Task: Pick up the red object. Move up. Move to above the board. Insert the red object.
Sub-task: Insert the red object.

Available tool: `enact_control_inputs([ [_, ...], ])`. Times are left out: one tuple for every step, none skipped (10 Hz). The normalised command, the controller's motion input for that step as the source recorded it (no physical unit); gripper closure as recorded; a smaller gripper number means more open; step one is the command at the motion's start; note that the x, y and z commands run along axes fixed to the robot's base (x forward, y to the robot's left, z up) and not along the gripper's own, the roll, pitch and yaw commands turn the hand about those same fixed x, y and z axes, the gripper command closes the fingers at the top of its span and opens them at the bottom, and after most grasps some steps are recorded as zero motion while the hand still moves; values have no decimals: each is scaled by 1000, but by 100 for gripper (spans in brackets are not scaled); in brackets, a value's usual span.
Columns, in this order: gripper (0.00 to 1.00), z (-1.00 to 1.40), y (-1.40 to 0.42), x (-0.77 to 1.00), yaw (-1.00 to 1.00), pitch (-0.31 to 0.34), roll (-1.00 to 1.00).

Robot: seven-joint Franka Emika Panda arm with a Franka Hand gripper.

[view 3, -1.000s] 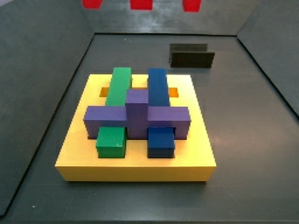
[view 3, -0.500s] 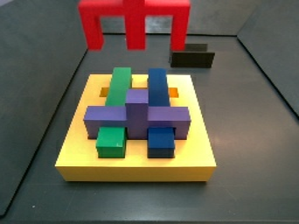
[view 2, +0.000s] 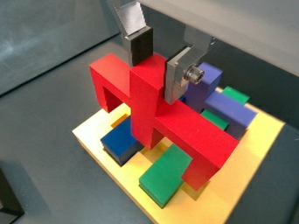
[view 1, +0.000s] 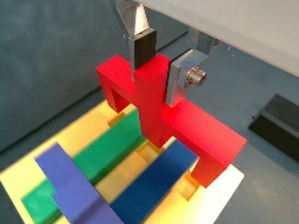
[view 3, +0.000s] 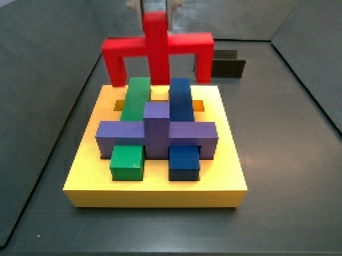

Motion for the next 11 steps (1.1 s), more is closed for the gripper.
enact_control_inputs([
  [100, -420, -126, 246, 0, 0, 243],
  [100, -226, -97, 137, 0, 0, 130],
  [100, -120, -74, 151, 0, 0, 80],
  [100, -186, -31, 6, 0, 0, 97],
  [100, -46, 0, -117, 0, 0, 64],
  [100, 0, 0, -97, 0, 0, 1],
  [100, 71, 0, -117, 0, 0, 0],
  [100, 77, -6, -74, 0, 0, 21],
  [100, 86, 0, -57, 0, 16, 23],
  [100, 0, 0, -129, 0, 0, 41],
  [100, 0, 0, -220, 0, 0, 36],
])
